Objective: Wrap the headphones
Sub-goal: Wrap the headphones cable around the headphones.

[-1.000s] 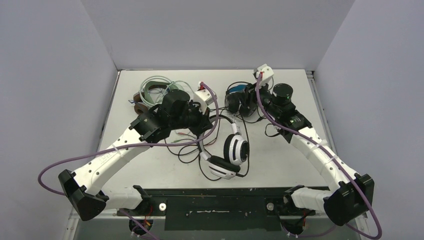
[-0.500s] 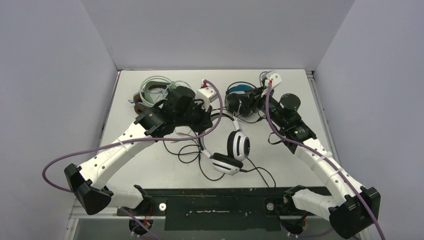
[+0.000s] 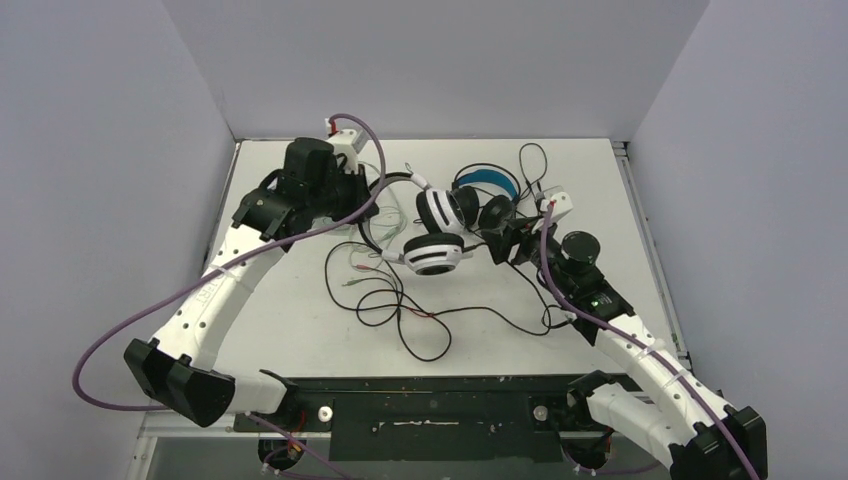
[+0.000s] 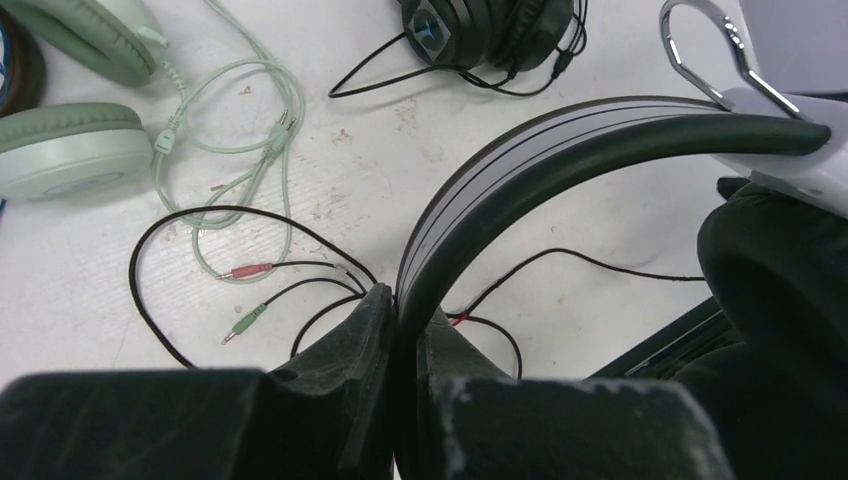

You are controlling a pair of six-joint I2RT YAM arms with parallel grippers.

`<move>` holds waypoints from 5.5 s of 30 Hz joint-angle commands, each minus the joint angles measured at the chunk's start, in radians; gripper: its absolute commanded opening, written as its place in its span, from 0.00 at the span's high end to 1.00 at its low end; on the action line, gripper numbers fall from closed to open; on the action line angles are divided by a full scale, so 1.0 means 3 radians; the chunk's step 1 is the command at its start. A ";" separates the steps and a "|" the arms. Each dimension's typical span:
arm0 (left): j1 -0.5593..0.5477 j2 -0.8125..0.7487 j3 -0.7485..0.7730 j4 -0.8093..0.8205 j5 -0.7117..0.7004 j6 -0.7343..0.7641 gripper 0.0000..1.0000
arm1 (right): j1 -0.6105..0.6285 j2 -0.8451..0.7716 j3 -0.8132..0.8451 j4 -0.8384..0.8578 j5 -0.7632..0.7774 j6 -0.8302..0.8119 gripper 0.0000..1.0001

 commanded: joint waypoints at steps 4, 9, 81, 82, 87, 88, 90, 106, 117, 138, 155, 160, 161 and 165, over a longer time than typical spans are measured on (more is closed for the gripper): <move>0.0352 -0.0221 0.0267 0.0204 0.0833 -0.0509 1.00 | -0.0007 -0.0047 -0.0142 0.0228 0.0171 0.0162 0.30; 0.0440 -0.0244 0.0442 0.0127 0.0994 -0.0613 1.00 | -0.0015 -0.0197 -0.0183 0.0162 0.0636 0.0201 0.24; 0.0921 -0.0447 -0.0776 0.1915 0.0188 -0.2707 1.00 | 0.1751 0.2039 0.0426 0.1510 -0.0377 0.0332 0.86; 0.0960 -0.0456 -0.0750 0.1797 -0.0051 -0.2687 1.00 | 0.1820 0.1993 0.0414 0.1459 -0.0301 0.0341 0.88; 0.1002 -0.0502 -0.0594 0.1193 -0.1250 -0.2712 1.00 | 0.2074 0.1819 0.0416 0.1156 -0.0142 0.0422 0.94; 0.0998 -0.0506 -0.0560 0.1109 -0.1437 -0.2713 1.00 | 0.2112 0.1788 0.0421 0.1088 -0.0119 0.0429 0.94; 0.0992 -0.0527 -0.0546 0.1051 -0.1714 -0.2566 1.00 | 0.2168 0.1703 0.0438 0.0950 -0.0083 0.0431 0.95; 0.0215 -0.0349 -0.0768 0.1049 -0.3290 -0.0505 1.00 | 0.2171 0.1502 0.1705 -0.0960 0.0364 -0.0442 0.92; -0.0047 -0.0186 -0.0962 0.1036 -0.2806 0.0144 1.00 | 0.1714 0.1338 0.1983 -0.1262 0.0293 -0.0758 0.95; -0.0491 0.0338 -0.1024 0.0792 -0.2166 0.0199 1.00 | 0.1282 0.1370 0.2400 -0.1608 0.0552 -0.1072 0.94; 0.0659 0.0390 -0.0672 0.0643 -0.0870 -0.1758 1.00 | 0.1277 0.1112 0.2052 -0.1784 -0.0162 -0.0941 0.92; 0.0659 0.0635 -0.0409 0.0126 -0.1267 -0.2294 1.00 | 0.1286 0.1146 0.2143 -0.1786 -0.0671 -0.0942 0.92; 0.0659 0.0690 -0.0355 0.0060 -0.1264 -0.2365 1.00 | 0.1292 0.1164 0.2170 -0.1792 -0.0745 -0.0941 0.92; 0.0659 0.0738 -0.0246 0.0071 -0.1158 -0.2581 1.00 | 0.1330 0.1237 0.2183 -0.1812 -0.0886 -0.0926 0.92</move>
